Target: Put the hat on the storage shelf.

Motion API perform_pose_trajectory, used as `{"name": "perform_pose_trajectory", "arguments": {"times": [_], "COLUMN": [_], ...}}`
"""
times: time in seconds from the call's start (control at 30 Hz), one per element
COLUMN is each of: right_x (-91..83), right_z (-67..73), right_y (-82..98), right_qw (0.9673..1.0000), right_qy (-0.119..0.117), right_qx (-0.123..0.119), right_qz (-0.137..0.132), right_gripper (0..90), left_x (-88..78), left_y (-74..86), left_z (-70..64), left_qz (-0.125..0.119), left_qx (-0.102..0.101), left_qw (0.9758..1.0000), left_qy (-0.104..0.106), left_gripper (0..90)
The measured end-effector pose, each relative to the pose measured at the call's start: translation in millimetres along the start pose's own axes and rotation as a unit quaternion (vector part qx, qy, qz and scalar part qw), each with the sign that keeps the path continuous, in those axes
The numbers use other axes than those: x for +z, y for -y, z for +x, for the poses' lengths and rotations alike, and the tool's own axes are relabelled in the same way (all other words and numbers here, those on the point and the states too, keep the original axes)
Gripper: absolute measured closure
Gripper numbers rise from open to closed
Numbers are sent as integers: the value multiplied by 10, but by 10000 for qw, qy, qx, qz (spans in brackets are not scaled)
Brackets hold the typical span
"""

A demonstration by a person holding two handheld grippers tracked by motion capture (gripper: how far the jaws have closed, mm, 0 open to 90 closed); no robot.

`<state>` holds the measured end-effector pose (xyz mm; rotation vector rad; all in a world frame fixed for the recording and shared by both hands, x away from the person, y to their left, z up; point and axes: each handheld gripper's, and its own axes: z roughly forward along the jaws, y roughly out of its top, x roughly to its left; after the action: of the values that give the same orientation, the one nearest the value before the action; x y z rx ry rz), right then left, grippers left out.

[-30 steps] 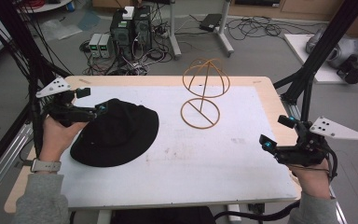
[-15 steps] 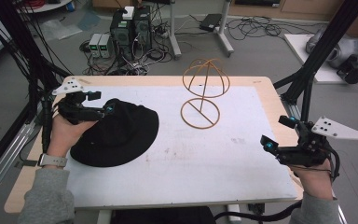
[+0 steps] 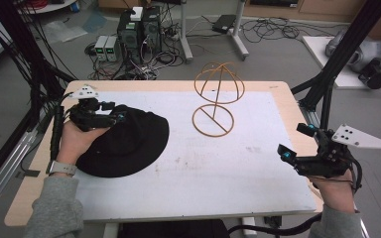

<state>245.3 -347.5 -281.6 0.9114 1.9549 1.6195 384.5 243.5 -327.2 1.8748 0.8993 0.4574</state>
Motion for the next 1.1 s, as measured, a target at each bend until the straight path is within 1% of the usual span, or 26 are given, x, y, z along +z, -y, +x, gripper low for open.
{"name": "perform_pose_trajectory", "arguments": {"times": [0.03,0.07,0.17,0.23,0.27,0.37,0.5,0.53,0.63,0.7,0.8,0.9,0.97,1.03,1.1], "right_x": [0,0,-4,-9,-11,-21,-13,-12,-9,-5,0,6,7,8,10], "right_z": [-2,-4,-13,-16,-22,-21,-19,-16,-18,-22,-32,-33,-33,-32,-29], "right_y": [1,2,7,10,10,9,10,11,15,20,27,32,33,34,34], "right_qw": [10000,10000,10000,10000,10000,10000,10000,10000,10000,10000,9999,9999,9999,9999,9999], "right_qy": [-3,2,-18,-49,-50,-45,-46,-54,-61,-65,-70,-63,-58,-55,-63], "right_qx": [-8,-9,-3,-26,-75,-41,-67,-54,-53,-39,-45,-39,-46,-42,-19], "right_qz": [5,4,12,8,-9,-2,-4,18,37,34,55,72,87,94,97], "right_gripper": [10,10,10,10,10,10,10,10,10,10,10,10,10,10,10], "left_x": [12,22,33,31,29,44,69,71,63,49,37,16,-8,-56,-111], "left_y": [4,7,16,23,24,28,40,42,40,37,36,31,25,14,0], "left_z": [2,1,17,21,23,14,19,24,30,30,26,22,13,11,-1], "left_qz": [50,52,168,213,208,266,373,366,362,379,383,369,329,286,168], "left_qx": [19,-18,30,35,25,35,38,13,-89,-58,-101,-69,-88,-35,-18], "left_qw": [10000,10000,9998,9997,9998,9996,9992,9992,9991,9991,9990,9991,9992,9991,9992], "left_qy": [-6,-15,-75,-66,-47,13,131,155,186,189,188,187,213,321,374], "left_gripper": [389,397,443,460,484,565,715,752,798,835,859,869,873,877,879]}}
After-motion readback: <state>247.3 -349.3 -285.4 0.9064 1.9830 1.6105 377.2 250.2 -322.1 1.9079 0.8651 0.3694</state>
